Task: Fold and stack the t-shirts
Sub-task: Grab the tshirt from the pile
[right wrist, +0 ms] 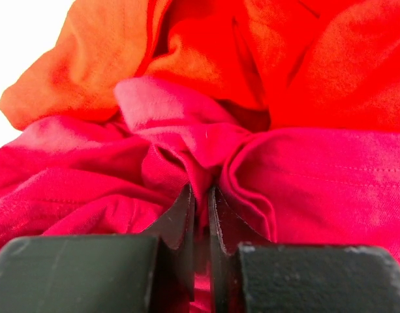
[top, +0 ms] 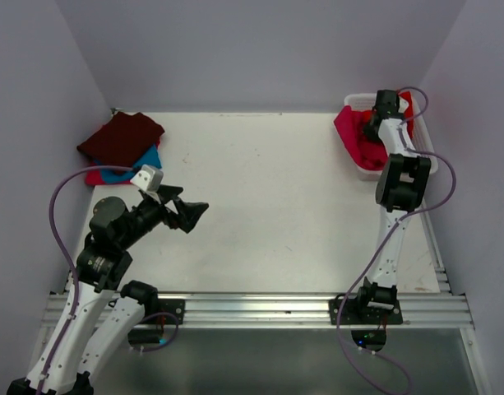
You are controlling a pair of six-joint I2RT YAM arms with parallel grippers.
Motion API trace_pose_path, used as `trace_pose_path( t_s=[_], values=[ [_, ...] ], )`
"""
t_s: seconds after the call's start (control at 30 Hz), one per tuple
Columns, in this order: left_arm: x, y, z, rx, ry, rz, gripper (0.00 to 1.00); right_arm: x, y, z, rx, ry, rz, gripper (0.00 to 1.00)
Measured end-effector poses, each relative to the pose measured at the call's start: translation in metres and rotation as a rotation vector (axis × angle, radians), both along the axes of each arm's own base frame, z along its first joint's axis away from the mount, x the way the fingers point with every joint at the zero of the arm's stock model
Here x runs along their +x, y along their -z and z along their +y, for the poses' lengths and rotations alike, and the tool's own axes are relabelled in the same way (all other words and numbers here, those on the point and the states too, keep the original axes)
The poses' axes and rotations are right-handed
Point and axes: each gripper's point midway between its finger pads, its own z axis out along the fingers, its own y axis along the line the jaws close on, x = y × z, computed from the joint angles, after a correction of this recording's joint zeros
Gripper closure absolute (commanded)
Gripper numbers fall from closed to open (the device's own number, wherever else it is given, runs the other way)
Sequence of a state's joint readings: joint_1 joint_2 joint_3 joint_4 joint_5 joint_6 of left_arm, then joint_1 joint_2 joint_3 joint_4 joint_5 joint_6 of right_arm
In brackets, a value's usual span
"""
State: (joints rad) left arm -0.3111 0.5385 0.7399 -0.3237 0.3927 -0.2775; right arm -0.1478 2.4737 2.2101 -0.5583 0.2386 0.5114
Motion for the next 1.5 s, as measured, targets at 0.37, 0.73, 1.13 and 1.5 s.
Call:
trace_pose_path(
  t_s=[0.37,0.73,1.13,1.5],
  values=[
    [-0.001,0.005,-0.001,0.000,0.005,0.006,0.00,-0.043,-0.100,0.014,-0.017,-0.050,-0.202,1.00],
    [-0.002,0.004,-0.004,-0.018,0.025,0.010,0.00,-0.082,-0.222,0.051,0.027,-0.190,-0.545,1.00],
    [-0.002,0.008,-0.006,-0.016,0.032,0.020,0.00,-0.146,-0.325,0.156,0.234,-0.659,-0.866,1.00],
    [-0.003,-0.023,0.000,-0.032,0.002,-0.044,0.00,-0.235,-0.370,0.291,0.496,-1.260,-0.936,1.00]
  ],
)
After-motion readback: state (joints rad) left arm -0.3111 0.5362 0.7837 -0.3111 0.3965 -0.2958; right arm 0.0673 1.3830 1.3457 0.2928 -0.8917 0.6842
